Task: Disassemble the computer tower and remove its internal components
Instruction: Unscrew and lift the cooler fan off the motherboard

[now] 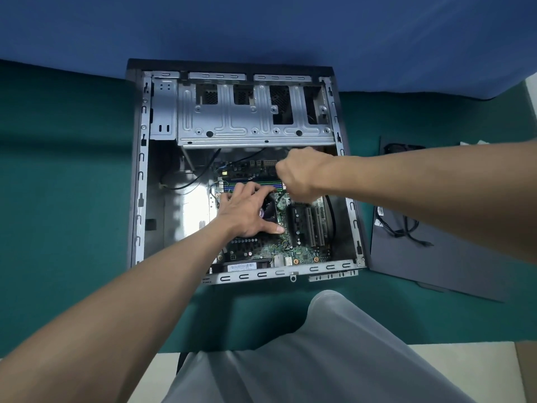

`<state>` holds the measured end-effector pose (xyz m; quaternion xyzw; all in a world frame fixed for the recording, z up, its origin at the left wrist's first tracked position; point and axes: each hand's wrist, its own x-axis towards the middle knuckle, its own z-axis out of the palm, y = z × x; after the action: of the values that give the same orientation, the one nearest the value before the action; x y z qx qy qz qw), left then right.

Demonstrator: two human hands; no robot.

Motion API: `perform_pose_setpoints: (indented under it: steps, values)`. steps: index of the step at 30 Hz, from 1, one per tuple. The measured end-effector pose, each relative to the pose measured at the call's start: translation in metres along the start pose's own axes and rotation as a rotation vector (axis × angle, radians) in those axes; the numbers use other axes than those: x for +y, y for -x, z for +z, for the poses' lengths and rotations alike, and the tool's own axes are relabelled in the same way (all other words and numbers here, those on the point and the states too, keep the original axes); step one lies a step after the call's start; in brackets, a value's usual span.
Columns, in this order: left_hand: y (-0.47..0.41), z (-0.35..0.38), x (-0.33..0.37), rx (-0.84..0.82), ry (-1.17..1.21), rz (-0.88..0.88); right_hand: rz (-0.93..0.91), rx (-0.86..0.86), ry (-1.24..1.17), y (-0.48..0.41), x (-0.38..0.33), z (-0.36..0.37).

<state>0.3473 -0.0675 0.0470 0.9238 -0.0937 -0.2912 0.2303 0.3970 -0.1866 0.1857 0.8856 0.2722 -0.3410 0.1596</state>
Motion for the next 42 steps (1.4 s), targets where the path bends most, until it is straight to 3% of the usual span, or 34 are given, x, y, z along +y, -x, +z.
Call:
perform_pose_setpoints:
  steps: [3, 5, 8, 12, 14, 16, 19, 25, 28, 30, 32, 36, 37, 39, 42]
  values:
    - [0.000, 0.000, 0.001, 0.001, -0.010, 0.002, -0.329, 0.141, 0.456, 0.004, 0.003, 0.006]
    - [0.000, 0.000, 0.000, -0.001, -0.005, 0.005, -0.435, 0.169, 0.520, 0.002, 0.006, 0.009]
    - [0.000, -0.001, -0.001, 0.005, 0.000, 0.012, -0.280, 0.151, 0.175, -0.002, 0.008, 0.007]
    - [0.000, -0.001, -0.002, 0.003, 0.020, 0.013, 0.157, 0.103, -0.564, -0.013, 0.005, 0.005]
    - [0.000, 0.000, -0.002, 0.003, 0.021, 0.008, 0.447, -0.073, -0.913, -0.017, 0.006, 0.002]
    - [0.000, 0.000, -0.001, 0.005, 0.014, 0.007, 0.574, -0.260, -1.026, -0.018, 0.006, 0.000]
    - [0.000, 0.000, -0.002, 0.009, 0.005, 0.003, 0.443, -0.286, -0.805, -0.019, 0.000, -0.003]
    - [-0.002, 0.002, -0.001, 0.004, -0.005, -0.006, -0.222, 0.071, 0.537, -0.004, 0.000, -0.005]
    - [-0.003, 0.002, -0.002, 0.008, -0.015, -0.008, -0.274, 0.117, 0.670, -0.007, 0.000, -0.001]
    - [-0.002, 0.002, -0.002, 0.004, -0.001, -0.006, -0.242, 0.102, 0.495, -0.010, -0.001, -0.003]
    - [-0.002, 0.002, -0.003, 0.012, 0.008, -0.002, -0.142, 0.056, 0.125, -0.014, 0.001, -0.005]
    - [-0.001, 0.001, -0.004, 0.009, 0.021, 0.003, 0.338, -0.132, -0.767, -0.020, 0.010, -0.002]
    - [-0.001, 0.001, -0.003, 0.007, 0.021, 0.003, 0.443, -0.204, -0.893, -0.019, 0.012, -0.001]
    - [-0.001, 0.001, -0.003, 0.004, 0.019, 0.003, 0.489, -0.304, -0.893, -0.018, 0.011, 0.001]
    - [-0.001, 0.001, -0.002, 0.006, 0.008, -0.001, 0.271, -0.146, -0.441, -0.019, 0.005, 0.004]
